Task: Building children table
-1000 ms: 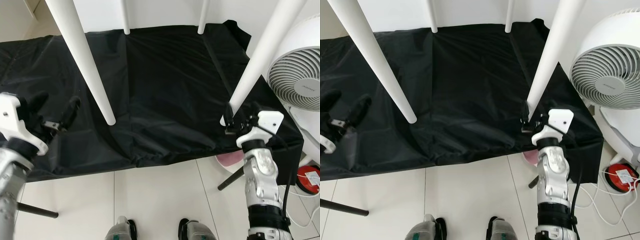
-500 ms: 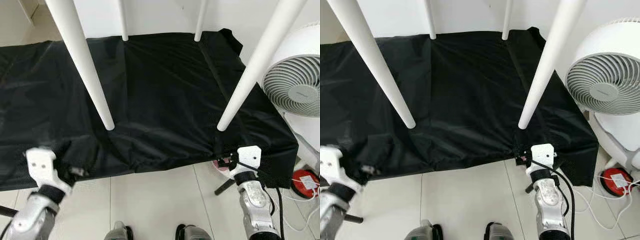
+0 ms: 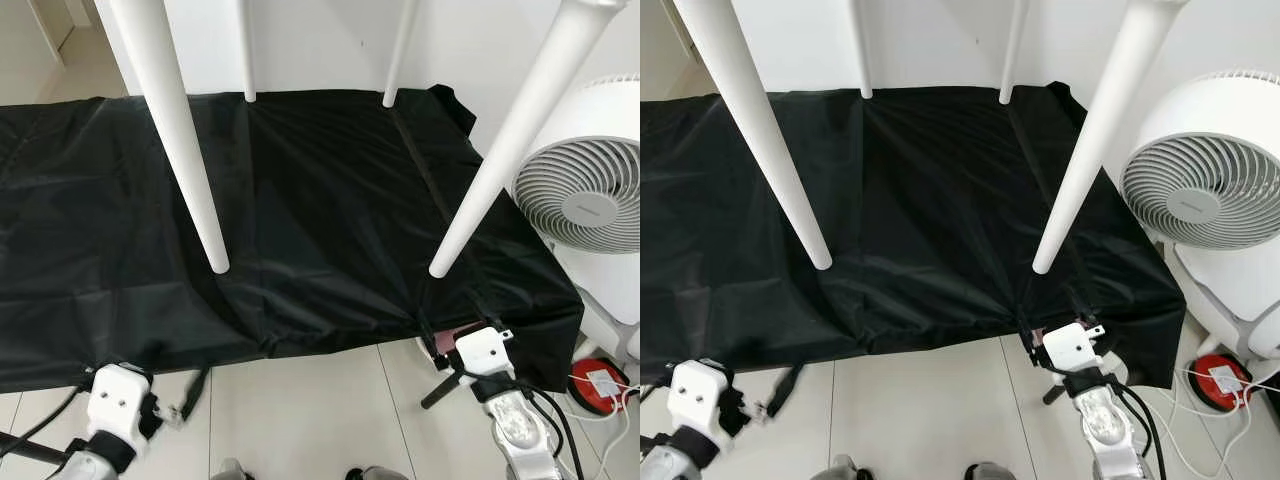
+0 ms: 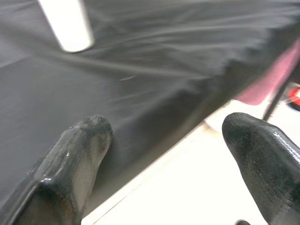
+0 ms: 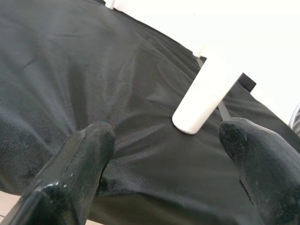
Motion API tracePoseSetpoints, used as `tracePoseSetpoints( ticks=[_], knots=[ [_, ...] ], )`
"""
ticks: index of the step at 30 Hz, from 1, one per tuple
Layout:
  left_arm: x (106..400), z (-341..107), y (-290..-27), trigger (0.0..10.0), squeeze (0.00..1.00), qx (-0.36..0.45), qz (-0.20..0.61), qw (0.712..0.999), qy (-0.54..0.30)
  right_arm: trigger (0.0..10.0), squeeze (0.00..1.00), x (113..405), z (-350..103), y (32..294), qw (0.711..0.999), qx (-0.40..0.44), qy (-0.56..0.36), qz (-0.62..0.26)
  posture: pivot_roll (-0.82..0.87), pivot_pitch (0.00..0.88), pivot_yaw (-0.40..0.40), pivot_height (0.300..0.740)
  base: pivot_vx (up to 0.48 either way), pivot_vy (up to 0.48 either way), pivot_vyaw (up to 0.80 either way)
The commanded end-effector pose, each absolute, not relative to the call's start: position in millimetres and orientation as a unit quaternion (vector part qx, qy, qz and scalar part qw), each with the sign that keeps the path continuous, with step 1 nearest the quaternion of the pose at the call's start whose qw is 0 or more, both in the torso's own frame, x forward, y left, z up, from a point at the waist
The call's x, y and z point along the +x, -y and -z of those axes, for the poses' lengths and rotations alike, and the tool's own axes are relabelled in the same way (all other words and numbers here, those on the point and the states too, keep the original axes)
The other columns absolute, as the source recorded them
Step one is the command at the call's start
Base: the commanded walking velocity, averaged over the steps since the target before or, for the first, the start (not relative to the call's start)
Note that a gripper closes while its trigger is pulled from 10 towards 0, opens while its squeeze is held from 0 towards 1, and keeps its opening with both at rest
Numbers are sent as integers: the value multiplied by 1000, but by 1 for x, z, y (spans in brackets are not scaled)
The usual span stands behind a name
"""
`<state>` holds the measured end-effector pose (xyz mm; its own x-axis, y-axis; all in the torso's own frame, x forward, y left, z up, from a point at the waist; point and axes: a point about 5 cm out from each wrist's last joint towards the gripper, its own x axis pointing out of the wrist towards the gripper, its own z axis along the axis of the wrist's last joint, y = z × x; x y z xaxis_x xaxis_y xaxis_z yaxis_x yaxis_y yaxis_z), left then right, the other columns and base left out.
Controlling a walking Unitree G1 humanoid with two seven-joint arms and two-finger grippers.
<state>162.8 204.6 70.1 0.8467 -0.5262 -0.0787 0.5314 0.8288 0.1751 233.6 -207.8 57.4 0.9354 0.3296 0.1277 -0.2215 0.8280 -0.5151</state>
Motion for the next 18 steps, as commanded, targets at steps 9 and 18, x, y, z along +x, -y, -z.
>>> tracePoseSetpoints(
  ticks=[9, 18],
  knots=[
    [143, -39, -203, 10000, 0, 168, 353, 919, -49, 10000, 0, 200, -10, 212, 914, -321, 5, -248, -32, 104, 28, 740, 0, 0, 0],
    [137, -27, -210, 10000, 0, 177, 367, 910, -73, 10000, 0, 206, -29, 202, 948, -235, 63, -205, -63, 108, 86, 740, 0, 0, 0]
  ],
)
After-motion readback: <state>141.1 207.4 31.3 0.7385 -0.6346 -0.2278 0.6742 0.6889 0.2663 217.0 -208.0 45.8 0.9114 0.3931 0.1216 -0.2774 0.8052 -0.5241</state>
